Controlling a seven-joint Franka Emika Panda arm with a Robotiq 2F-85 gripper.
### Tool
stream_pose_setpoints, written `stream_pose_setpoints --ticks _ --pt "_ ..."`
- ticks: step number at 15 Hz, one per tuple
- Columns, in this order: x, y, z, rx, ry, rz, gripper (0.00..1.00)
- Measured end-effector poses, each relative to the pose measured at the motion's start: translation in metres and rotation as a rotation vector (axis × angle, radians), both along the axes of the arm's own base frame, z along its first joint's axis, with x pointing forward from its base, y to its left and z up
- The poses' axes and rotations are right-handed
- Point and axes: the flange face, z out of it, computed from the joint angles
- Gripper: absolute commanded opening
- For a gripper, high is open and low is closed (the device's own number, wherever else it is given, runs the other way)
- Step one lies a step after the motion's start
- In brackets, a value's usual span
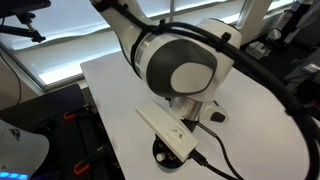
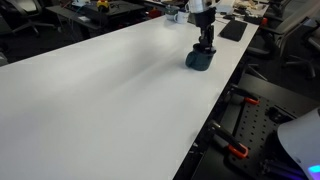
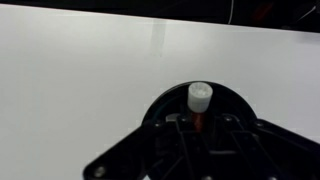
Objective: Take the red marker out of the green mug.
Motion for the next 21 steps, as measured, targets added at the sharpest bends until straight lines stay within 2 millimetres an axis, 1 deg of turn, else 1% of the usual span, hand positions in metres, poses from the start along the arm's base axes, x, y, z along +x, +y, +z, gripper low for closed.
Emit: stream_pose_setpoints --ticks 2,4,6,8,12,16,18,19,21 --pt "0.001 -0.001 0.002 0.001 -0.003 -0.006 0.05" --pt "0.005 0.001 0.009 0.001 -0.020 -0.009 0.05" --pt "0.012 0.007 0.023 0.001 -0.053 -0.005 0.05" --pt "0.020 0.018 0.041 0.004 -0.090 0.003 0.05" --pt "0.028 0.048 0.078 0.021 -0.108 0.022 0.05" --pt "0.029 0.087 0.109 0.049 -0.090 0.044 0.05" --pt "0.026 0.107 0.113 0.055 -0.102 0.046 0.05" --pt "0.025 0.117 0.112 0.059 -0.114 0.043 0.05" --pt "0.022 0.135 0.101 0.078 -0.158 0.032 0.05"
